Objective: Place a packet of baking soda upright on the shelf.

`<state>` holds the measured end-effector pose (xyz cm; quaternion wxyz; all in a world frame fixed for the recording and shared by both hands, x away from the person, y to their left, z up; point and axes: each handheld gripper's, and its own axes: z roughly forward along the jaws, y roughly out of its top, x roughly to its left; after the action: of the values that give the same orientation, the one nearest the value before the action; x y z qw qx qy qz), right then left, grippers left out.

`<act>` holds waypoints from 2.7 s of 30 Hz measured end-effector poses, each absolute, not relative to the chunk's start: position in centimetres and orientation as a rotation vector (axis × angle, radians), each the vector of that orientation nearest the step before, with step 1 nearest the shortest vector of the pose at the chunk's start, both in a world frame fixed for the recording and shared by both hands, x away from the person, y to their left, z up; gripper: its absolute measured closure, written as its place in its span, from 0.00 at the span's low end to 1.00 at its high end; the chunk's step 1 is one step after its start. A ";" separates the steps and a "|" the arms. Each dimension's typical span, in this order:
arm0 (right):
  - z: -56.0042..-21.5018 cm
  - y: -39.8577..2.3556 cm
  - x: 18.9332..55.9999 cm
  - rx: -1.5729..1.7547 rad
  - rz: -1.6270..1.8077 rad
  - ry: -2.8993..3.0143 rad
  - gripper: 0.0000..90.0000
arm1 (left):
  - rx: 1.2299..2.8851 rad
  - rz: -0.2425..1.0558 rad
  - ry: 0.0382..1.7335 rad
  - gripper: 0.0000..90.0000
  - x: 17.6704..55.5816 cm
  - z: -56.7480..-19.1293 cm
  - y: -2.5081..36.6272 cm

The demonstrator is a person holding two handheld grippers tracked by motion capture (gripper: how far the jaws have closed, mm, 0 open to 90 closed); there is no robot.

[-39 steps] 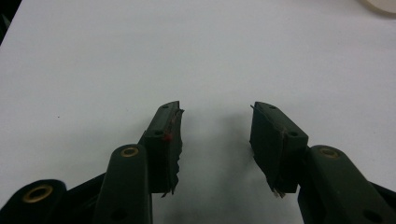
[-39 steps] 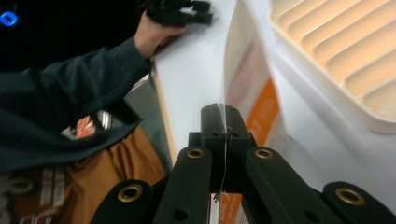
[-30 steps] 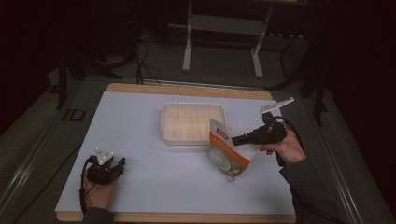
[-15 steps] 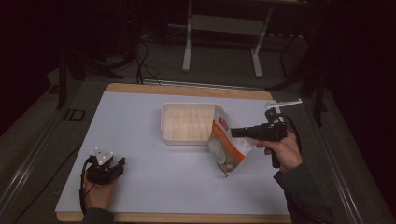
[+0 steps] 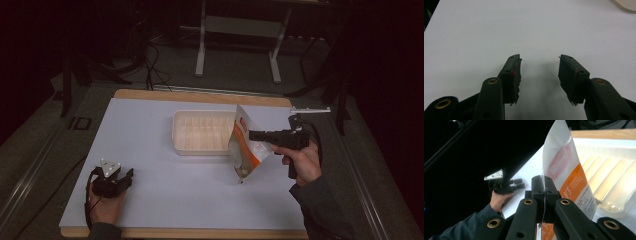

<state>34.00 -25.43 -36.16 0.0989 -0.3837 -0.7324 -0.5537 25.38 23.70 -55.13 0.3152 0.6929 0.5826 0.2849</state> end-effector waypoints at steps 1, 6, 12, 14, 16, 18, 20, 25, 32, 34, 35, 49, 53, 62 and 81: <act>-36.0 -25.5 34.0 -1.147 -1.656 -2.155 1.00 | 1.827 0.755 1.532 0.58 25.4 -55.1 23.6; -35.8 -25.5 34.0 -1.156 -1.691 -2.142 1.00 | 1.841 0.771 1.514 0.57 25.4 -55.1 23.5; -35.3 -25.4 34.1 -1.181 -1.726 -2.148 1.00 | 1.838 0.776 1.508 0.57 25.4 -55.1 23.5; -35.1 -25.4 34.2 -1.188 -1.736 -2.146 1.00 | 1.839 0.777 1.506 0.57 25.4 -55.1 23.5; -35.1 -25.4 34.2 -1.186 -1.749 -2.146 1.00 | 1.841 0.780 1.504 0.56 25.4 -55.1 23.4; -35.0 -25.3 34.3 -1.192 -1.756 -2.142 1.00 | 1.840 0.781 1.504 0.56 25.4 -55.1 23.4; -34.9 -25.2 34.4 -1.189 -1.768 -2.141 1.00 | 1.841 0.782 1.502 0.56 25.4 -55.1 23.4; -34.8 -24.7 34.8 -1.187 -1.784 -2.139 1.00 | 1.842 0.785 1.500 0.56 25.4 -55.1 23.4; -34.7 -23.8 35.5 -1.184 -1.806 -2.129 1.00 | 1.847 0.787 1.483 0.56 25.4 -55.1 23.3; -34.7 -23.5 35.7 -1.188 -1.813 -2.124 1.00 | 1.850 0.789 1.481 0.56 25.4 -55.1 23.3; -34.7 -23.4 35.8 -1.183 -1.815 -2.123 1.00 | 1.849 0.788 1.480 0.56 25.4 -55.1 23.3; -34.6 -21.2 37.1 -1.157 -1.854 -2.104 1.00 | 1.844 0.784 1.482 0.56 25.4 -55.1 23.3; -34.6 -20.6 37.5 -1.148 -1.863 -2.099 1.00 | 1.842 0.783 1.484 0.56 25.4 -55.1 23.3; -35.0 -19.3 38.5 -1.145 -1.869 -2.092 1.00 | 1.838 0.779 1.486 0.56 25.4 -55.1 23.4; -35.5 -17.8 40.9 -1.158 -1.933 -2.098 1.00 | 1.839 0.778 1.484 0.56 25.4 -55.1 23.4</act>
<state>40.88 -17.78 -35.46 0.0314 -0.3758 -0.6812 -0.6275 25.45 23.40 -55.11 0.3210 0.7002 0.5647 0.2963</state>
